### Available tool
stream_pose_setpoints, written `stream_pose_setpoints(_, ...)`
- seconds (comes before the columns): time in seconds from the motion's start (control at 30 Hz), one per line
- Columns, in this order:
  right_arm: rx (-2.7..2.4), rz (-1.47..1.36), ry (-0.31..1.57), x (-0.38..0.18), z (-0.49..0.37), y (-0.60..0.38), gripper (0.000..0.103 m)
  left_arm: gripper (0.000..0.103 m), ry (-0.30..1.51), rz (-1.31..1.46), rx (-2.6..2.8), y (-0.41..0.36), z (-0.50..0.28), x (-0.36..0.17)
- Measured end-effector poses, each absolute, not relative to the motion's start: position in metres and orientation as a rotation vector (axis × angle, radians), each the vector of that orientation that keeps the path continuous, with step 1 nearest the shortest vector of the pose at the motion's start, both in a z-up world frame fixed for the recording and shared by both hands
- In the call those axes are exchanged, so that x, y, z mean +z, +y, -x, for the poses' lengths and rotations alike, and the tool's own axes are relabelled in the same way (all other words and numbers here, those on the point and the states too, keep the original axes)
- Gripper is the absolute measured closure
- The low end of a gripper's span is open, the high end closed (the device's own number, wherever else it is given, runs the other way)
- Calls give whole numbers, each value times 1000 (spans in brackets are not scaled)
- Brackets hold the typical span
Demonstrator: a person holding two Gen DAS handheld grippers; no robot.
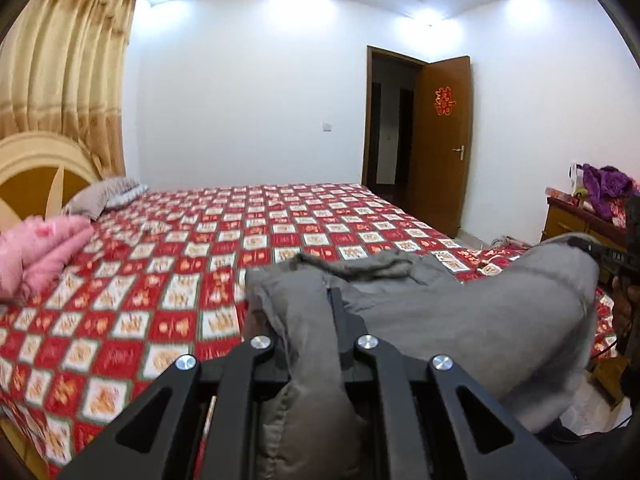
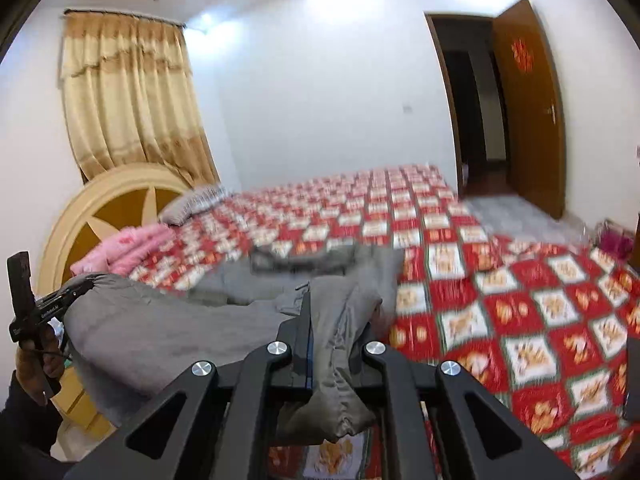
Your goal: Fold large clothes
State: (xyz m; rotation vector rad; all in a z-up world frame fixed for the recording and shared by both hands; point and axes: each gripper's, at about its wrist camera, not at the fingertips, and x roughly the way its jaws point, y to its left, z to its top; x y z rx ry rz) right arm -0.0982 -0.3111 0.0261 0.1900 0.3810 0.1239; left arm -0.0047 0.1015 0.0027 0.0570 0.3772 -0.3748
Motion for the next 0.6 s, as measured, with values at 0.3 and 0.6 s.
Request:
stream_pose_setpoints(0.3,39,-259,475,-2,-65,-329,96,89,524,-102,-282,73,-160,-38)
stream_pose_setpoints(0.6,-34,-242,582,-46,-191,-332,95,65,658,-82,-183,60,-250,-84)
